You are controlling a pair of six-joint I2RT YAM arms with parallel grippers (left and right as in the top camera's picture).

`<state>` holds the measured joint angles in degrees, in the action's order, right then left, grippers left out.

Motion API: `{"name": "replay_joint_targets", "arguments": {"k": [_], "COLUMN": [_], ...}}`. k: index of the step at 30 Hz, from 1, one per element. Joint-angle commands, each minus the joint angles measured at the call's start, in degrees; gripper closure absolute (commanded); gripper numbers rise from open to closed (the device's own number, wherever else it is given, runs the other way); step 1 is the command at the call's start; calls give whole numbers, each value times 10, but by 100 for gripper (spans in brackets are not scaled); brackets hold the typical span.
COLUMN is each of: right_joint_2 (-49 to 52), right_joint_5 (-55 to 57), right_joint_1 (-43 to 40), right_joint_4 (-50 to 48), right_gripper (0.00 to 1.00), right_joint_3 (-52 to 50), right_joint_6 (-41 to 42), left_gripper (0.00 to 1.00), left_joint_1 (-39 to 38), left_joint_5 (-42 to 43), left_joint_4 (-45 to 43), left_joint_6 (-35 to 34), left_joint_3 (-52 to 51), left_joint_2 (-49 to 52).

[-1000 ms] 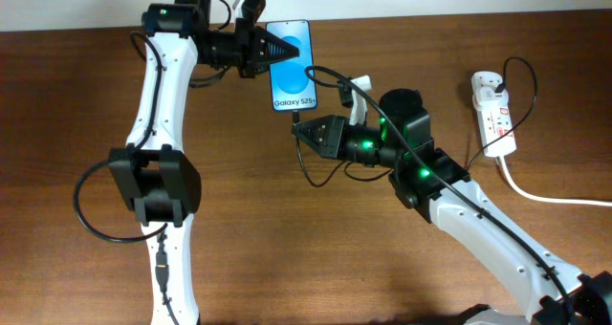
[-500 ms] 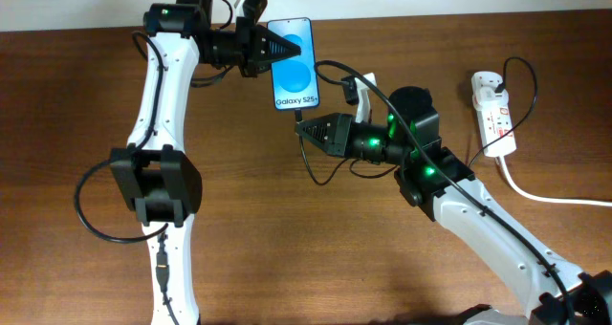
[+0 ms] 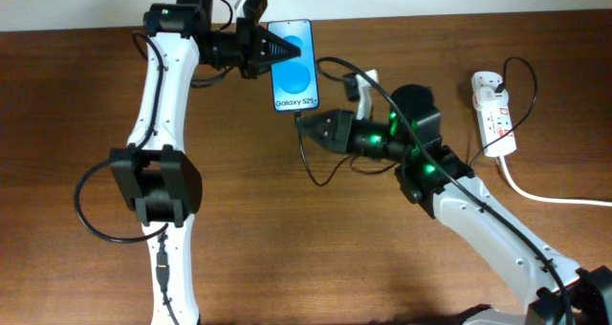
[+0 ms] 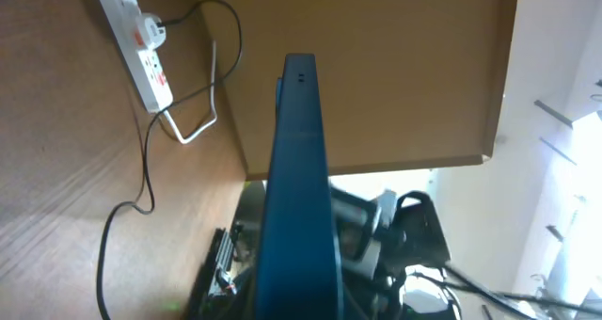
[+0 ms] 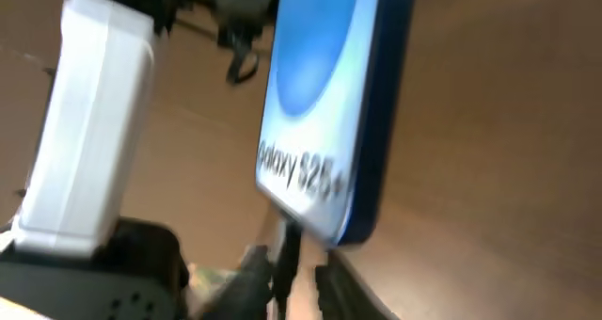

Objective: Plug charger to phone and switch on socket
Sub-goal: 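Open the right gripper off the plug and pull it back right, then lower the plugged phone flat onto the table with the left gripper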

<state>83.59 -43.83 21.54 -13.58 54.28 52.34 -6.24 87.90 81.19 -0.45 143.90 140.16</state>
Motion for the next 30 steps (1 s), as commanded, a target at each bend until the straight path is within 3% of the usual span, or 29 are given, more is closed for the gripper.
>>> {"name": "replay_joint_targets", "arguments": {"k": [1,3,8,16,17,24,30], "right_joint_2": [4,3,3,2,1,-6,-6], "right_joint_5": [9,-7,-34,-57,-43,85,183], "right_joint_1": [-14,-14,-25,-68,-78,-98,-114], "right_joint_4": [19,37,62,113,151,343,374], "right_gripper": [60,43,28,22,13,2,2], "right_joint_3": [9,9,9,9,9,37,41], "right_joint_6": [-12,-33,-56,-89,-118,-220,-226], "left_gripper": [100,100,100,100,100,100,100], "left_joint_1": [-2,4,17,23,23,23,23], "left_joint_5": [20,10,-43,-129,-154,-310,-357], "left_joint_4": [0,-8,-10,-9,-5,51,85], "left_joint_6": [1,0,1,0,0,1,28], "left_joint_3": [9,9,9,9,9,9,4], "left_joint_2": [-3,-3,-3,-3,-3,-3,-3]}}
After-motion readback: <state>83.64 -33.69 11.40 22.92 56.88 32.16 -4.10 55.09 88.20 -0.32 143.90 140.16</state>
